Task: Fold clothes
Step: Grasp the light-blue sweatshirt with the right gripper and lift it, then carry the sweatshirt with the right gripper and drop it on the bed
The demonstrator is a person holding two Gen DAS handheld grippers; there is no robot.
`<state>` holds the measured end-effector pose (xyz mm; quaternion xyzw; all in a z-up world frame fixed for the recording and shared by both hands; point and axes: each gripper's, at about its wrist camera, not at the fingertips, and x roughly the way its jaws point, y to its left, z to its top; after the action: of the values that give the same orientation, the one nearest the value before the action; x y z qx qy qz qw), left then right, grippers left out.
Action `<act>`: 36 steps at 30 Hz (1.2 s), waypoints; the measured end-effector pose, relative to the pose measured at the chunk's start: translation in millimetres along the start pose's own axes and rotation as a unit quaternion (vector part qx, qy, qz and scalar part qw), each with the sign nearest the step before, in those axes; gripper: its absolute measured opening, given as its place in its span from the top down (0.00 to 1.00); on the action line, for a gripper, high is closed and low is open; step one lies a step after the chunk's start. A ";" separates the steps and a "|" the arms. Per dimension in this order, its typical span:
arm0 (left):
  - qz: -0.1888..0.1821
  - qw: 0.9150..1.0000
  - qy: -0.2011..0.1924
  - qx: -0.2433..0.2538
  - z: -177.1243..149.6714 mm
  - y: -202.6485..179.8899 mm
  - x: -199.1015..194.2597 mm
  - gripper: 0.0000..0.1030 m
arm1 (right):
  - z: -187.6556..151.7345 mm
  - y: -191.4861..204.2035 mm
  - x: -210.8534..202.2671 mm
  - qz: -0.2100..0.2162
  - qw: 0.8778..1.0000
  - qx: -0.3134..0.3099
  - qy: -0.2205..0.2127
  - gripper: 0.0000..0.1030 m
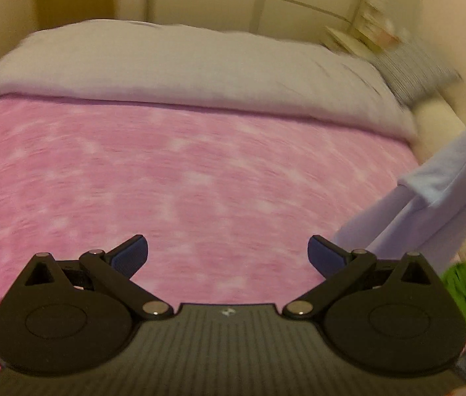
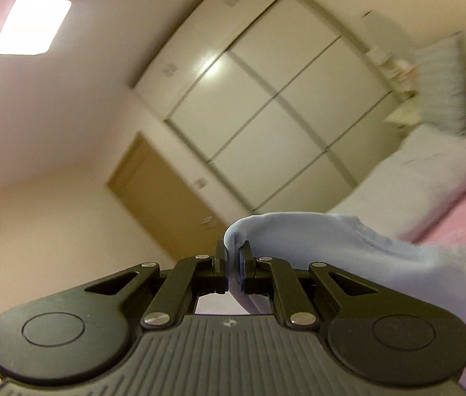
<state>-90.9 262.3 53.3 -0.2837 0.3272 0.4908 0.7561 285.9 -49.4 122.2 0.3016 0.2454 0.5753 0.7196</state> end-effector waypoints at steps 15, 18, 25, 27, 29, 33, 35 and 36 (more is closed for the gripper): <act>0.069 0.989 -0.073 -0.106 -79.0 146.8 -104.8 0.01 | -73.2 132.7 96.9 0.158 0.987 0.018 0.021 0.92; 0.066 0.989 -0.070 -0.116 -87.6 151.0 -109.4 0.01 | -82.5 136.2 110.3 0.157 0.987 0.018 0.039 0.91; 0.057 0.990 -0.029 -0.127 -109.4 139.4 -90.3 0.01 | -131.8 137.9 146.7 0.047 0.974 -0.046 0.215 0.63; 0.051 0.992 -0.008 -0.118 -114.8 129.2 -80.9 0.01 | -152.9 123.7 151.7 -0.022 0.961 -0.072 0.266 0.49; 0.048 0.993 0.003 -0.108 -119.8 120.4 -71.6 0.01 | -167.5 109.5 148.4 -0.071 0.948 -0.083 0.298 0.49; 0.037 0.994 0.024 -0.099 -131.1 102.6 -57.1 0.01 | -180.4 80.8 123.7 -0.122 0.937 -0.069 0.320 0.49; 0.033 0.995 0.034 -0.093 -137.8 91.6 -51.9 0.01 | -185.5 65.7 101.5 -0.143 0.932 -0.066 0.325 0.49; 0.033 0.995 0.040 -0.087 -141.6 84.6 -50.3 0.01 | -186.2 56.3 93.2 -0.151 0.930 -0.069 0.328 0.49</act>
<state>-215.3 158.3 -5.5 -0.3570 0.3227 0.5305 0.6979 137.5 78.6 32.1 0.0048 0.4703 0.5418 0.6966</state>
